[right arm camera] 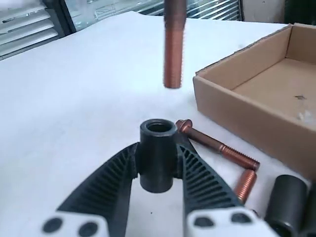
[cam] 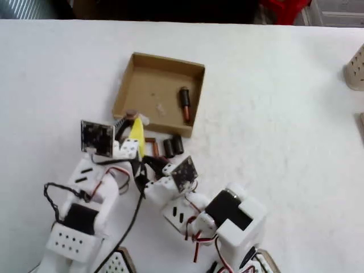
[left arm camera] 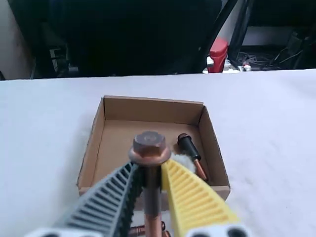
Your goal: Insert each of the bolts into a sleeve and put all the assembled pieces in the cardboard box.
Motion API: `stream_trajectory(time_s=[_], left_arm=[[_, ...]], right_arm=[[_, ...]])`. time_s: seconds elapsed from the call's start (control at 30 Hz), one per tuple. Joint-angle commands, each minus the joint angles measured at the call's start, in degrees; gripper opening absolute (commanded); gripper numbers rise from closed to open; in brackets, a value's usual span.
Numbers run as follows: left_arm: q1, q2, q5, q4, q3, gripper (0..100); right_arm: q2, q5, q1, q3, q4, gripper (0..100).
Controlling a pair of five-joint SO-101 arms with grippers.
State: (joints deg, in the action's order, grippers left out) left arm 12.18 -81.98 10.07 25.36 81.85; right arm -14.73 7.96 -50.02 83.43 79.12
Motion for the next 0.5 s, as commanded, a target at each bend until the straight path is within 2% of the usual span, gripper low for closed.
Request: stream_trajectory(time_s=[0.0, 0.17, 0.47], left_arm=[[2.95, -6.64, -0.44, 5.45, -3.6, 2], [4.09, -8.04, -0.62, 9.85, -2.9, 2], [3.65, -8.13, -0.79, 6.86, 3.52, 2]], right_arm=[[0.57, 0.26, -0.22, -1.67, -0.13, 1.8], [0.57, 0.26, -0.22, -1.67, -0.13, 1.8], [0.57, 0.26, -0.22, -1.67, -0.04, 1.8]])
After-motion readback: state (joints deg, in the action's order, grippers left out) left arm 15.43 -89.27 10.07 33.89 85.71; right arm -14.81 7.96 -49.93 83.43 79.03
